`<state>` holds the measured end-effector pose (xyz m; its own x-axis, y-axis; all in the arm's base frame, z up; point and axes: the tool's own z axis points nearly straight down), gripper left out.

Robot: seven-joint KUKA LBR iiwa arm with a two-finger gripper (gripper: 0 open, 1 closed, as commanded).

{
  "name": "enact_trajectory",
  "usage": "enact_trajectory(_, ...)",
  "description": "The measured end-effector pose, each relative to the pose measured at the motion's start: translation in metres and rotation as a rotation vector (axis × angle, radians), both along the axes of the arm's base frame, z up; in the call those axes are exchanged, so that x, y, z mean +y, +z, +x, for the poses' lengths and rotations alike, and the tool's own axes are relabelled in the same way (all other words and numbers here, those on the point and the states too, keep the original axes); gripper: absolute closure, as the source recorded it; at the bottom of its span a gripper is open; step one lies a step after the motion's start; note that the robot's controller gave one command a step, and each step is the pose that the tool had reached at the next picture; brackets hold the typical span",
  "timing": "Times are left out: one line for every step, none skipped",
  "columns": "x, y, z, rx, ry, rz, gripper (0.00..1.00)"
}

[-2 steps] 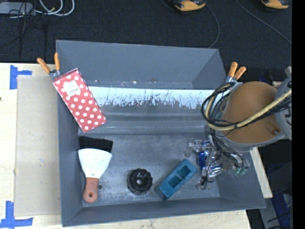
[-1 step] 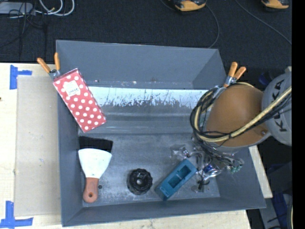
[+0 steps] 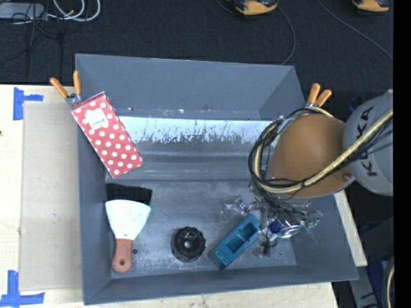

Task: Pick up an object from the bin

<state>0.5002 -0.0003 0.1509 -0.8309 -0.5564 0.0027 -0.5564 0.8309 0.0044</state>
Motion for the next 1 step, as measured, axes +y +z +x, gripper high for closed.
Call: enact_trajectory(-0.0020,-0.0419,0.0041,0.000,0.221,0.000,0.00)
